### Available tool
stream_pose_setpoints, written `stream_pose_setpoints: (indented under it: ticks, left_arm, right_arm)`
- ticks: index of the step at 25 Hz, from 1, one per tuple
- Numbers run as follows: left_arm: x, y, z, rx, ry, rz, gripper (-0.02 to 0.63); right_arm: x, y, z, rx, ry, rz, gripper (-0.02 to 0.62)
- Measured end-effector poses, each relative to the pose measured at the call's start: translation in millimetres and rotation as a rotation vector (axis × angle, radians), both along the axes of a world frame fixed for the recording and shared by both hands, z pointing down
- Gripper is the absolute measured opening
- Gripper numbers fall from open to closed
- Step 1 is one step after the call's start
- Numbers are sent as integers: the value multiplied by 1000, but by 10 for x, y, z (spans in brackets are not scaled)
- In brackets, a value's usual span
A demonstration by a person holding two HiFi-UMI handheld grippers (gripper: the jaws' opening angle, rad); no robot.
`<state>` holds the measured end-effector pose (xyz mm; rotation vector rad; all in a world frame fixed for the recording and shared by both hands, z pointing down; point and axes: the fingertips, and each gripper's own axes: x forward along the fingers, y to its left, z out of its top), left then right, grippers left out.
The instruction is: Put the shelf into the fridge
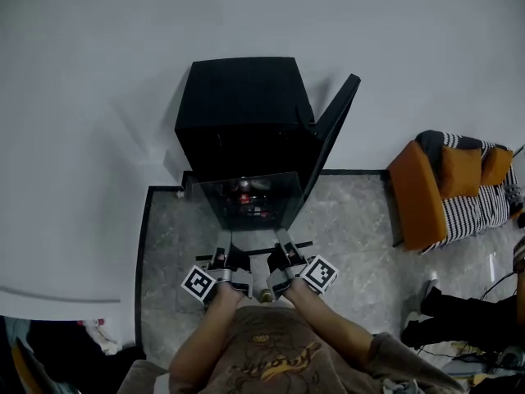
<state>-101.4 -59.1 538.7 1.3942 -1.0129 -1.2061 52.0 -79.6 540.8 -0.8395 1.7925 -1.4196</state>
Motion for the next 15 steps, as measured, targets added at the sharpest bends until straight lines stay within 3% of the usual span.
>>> stream_pose_setpoints:
  ticks: [15]
  left_arm:
    - [-117, -484, 76, -30, 6, 37, 15]
  right_arm:
    - [-115, -430, 77, -23, 14, 26, 38]
